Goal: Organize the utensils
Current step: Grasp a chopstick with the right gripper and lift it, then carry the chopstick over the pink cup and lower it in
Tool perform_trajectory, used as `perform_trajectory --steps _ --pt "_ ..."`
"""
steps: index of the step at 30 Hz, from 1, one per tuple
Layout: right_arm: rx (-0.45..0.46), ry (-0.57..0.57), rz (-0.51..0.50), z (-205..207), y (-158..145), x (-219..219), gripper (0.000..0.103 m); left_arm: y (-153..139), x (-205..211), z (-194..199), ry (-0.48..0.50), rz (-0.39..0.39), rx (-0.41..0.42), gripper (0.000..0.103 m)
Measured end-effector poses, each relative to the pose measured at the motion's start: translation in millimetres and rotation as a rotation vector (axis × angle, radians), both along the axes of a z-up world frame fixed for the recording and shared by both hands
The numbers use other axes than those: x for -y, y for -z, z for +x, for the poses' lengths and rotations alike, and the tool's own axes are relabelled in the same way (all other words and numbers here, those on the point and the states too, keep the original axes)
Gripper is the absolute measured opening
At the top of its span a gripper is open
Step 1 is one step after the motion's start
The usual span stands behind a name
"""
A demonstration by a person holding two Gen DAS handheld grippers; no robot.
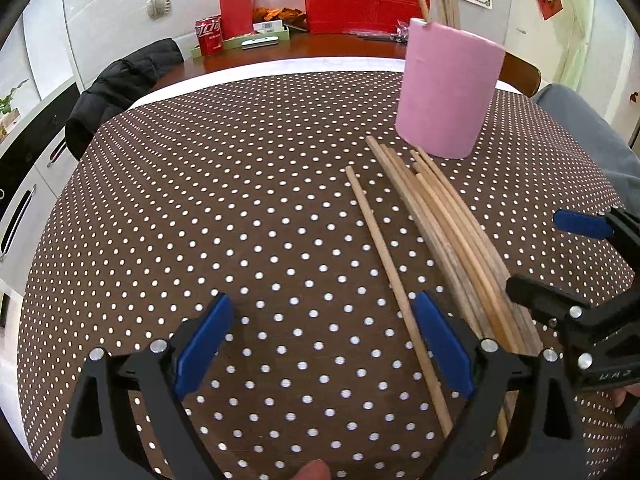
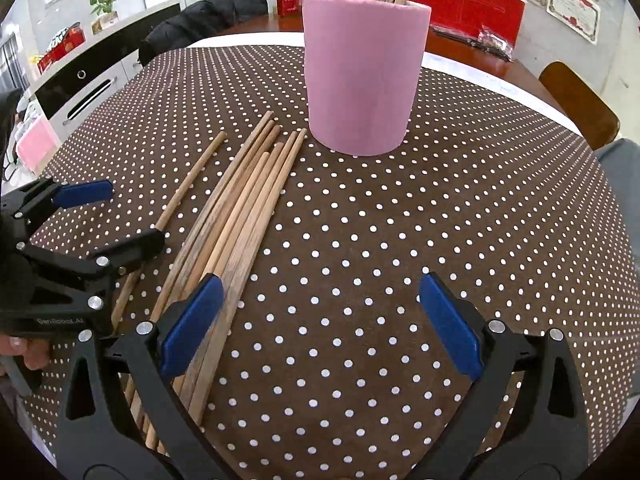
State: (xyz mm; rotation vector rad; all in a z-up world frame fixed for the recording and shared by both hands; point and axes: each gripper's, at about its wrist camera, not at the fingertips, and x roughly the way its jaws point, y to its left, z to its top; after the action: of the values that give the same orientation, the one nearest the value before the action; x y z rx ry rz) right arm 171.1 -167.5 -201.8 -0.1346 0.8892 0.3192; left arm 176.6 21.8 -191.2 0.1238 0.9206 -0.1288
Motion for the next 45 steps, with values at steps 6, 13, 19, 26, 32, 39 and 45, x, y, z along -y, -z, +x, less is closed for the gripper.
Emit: perform_trajectory --steps 6,13,19,26,32,39,45 --pt "0.011 0.011 -0.032 -2 1 1 0.096 0 0 -2 -0.001 0.000 0.000 0.091" --pt "0.005 0.029 -0.043 5 2 -10 0.096 0 0 -2 -0.002 -0.001 0.000 0.091" --pt "-0.005 0.036 -0.029 14 0 -8 0.083 1 -3 1 0.000 -0.001 0.000 0.091" --pt "-0.024 0.024 -0.036 37 -7 -19 0.061 0 0 27 -0.006 0.005 -0.026 0.091" --pt "-0.036 -0.044 -0.064 40 -11 -39 0.008 -7 11 35 0.043 0.007 -0.045 0.045" --pt "-0.027 -0.059 0.089 30 -13 -14 0.006 -9 11 22 0.040 -0.049 -0.030 0.006" --pt "0.027 -0.088 0.275 19 -32 8 0.006 -26 -5 7 -0.005 -0.149 0.056 0.006"
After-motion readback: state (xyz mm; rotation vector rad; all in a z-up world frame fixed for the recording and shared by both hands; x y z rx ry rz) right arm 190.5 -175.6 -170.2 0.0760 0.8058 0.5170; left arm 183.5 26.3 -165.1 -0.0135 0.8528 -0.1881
